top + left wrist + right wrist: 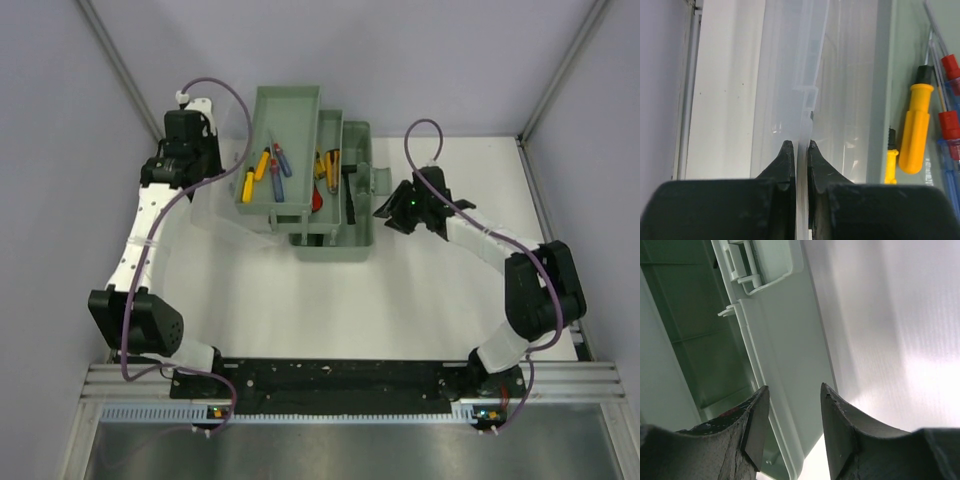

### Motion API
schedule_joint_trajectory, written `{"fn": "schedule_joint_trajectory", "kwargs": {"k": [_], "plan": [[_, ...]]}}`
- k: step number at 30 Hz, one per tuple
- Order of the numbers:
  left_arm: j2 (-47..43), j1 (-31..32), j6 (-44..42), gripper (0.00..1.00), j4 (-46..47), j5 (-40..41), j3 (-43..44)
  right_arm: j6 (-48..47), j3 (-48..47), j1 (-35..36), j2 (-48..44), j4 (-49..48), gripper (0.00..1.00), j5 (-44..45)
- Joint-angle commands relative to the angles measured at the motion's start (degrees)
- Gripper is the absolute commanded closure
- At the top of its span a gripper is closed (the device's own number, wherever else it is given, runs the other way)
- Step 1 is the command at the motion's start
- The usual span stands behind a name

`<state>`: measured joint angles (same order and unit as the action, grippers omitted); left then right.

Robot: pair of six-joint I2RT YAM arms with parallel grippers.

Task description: Pack the tool kit

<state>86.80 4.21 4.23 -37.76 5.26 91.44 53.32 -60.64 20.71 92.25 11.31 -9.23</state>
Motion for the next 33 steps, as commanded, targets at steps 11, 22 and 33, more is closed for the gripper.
{"fn": "schedule_joint_trajectory", "kwargs": {"k": [11, 22, 33], "plan": [[-9.81, 10.99, 8.07, 1.0, 10.42, -2.18, 4.98, 6.44, 0.08, 10.31, 6.01, -1.03, 0.57, -2.63], [-10.08, 17.32, 15.1, 1.0, 8.14, 3.96, 1.91, 11.63, 1.58, 13.22, 4.61, -0.24, 0.59, 2.73], [-8.84, 22.33, 18.36, 0.97, 7.79, 3.45, -0.91, 12.16, 1.23, 13.22, 5.22, 0.55, 0.59, 2.99]]}}
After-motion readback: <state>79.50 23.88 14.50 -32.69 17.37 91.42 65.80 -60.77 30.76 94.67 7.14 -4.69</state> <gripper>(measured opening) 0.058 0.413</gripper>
